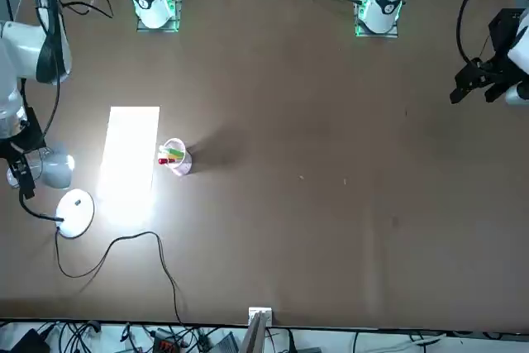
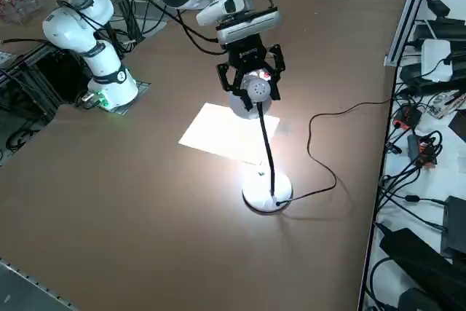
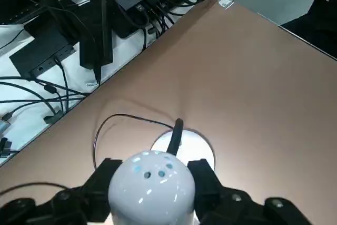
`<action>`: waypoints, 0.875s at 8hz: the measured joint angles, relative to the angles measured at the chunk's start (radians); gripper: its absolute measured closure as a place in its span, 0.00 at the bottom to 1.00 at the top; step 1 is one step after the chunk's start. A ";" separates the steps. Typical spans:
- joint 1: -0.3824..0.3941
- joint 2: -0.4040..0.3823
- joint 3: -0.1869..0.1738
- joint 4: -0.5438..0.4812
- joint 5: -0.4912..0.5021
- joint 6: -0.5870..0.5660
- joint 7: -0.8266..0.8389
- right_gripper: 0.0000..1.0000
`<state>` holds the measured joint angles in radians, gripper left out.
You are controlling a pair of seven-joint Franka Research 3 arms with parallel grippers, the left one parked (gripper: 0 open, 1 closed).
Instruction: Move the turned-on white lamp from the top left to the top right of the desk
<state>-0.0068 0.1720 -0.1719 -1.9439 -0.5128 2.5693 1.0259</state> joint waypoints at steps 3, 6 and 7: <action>0.001 0.000 0.000 -0.002 0.000 0.000 0.002 0.26; 0.001 0.015 0.000 -0.006 0.000 0.003 0.033 0.02; 0.001 0.016 0.000 -0.005 0.000 0.007 0.035 0.02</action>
<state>-0.0059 0.1882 -0.1714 -1.9492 -0.5127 2.5759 1.0608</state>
